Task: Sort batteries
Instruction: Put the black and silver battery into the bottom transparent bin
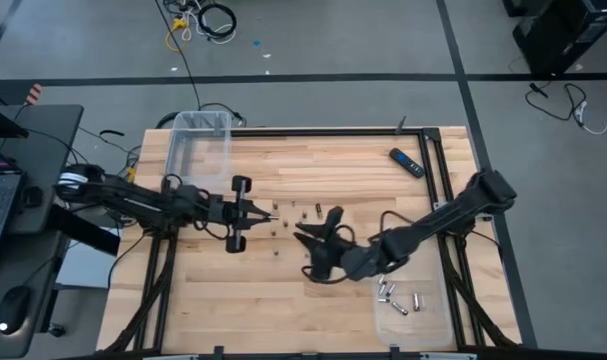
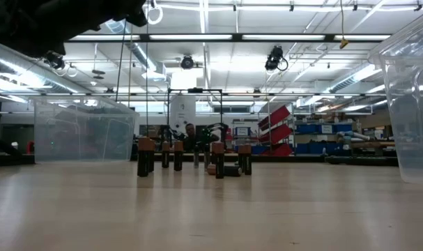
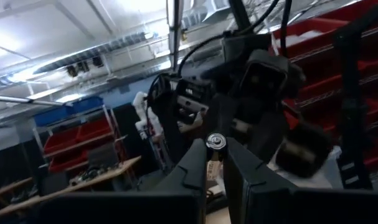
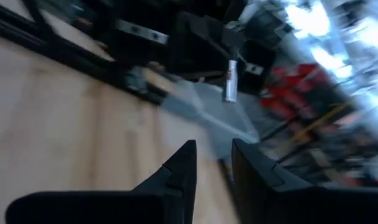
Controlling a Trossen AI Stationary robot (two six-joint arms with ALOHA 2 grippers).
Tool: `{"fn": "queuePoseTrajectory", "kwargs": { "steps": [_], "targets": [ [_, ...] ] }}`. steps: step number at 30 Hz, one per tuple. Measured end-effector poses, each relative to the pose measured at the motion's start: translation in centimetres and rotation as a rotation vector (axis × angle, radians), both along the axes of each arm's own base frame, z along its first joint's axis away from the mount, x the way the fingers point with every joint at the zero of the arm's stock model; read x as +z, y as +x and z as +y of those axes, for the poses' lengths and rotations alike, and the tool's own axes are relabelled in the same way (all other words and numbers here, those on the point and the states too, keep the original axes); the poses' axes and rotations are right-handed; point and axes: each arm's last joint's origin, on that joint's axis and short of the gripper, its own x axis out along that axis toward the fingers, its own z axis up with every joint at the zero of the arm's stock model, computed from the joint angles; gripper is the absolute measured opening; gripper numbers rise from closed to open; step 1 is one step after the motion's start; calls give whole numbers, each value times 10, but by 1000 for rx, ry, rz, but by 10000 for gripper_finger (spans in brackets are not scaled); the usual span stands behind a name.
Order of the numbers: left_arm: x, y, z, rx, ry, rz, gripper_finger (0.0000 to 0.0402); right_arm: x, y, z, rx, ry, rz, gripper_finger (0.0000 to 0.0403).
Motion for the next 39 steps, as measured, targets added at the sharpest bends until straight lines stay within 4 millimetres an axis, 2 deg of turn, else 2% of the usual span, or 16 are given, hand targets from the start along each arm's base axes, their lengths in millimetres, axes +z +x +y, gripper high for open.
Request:
{"fn": "queuePoseTrajectory", "kwargs": {
  "steps": [4, 8, 12, 23, 30, 34, 39],
  "targets": [
    [1, 9, -1, -19, 6, 2, 25, -13, 18, 5, -48, -93, -60, 87],
    [0, 15, -2, -31, 10, 13, 25, -18, 26, 9, -44, -134, -111, 87],
    [-1, 16, -2, -35, 11, 12, 25, -15, 28, 8, -55, -129, -160, 87],
    [1, 16, -3, -42, 13, -1, 25, -15, 34, -6, -90, -121, -170, 88],
    [0, 16, -3, -42, 13, 2, 25, -15, 35, -8, -63, -122, -167, 85],
    [0, 16, -3, -42, 13, 2, 25, -15, 36, -10, -69, -123, -166, 71],
    [0, 16, -2, -37, 12, 6, 33, -16, 37, -13, -72, -128, -154, 29]
  ]
}}
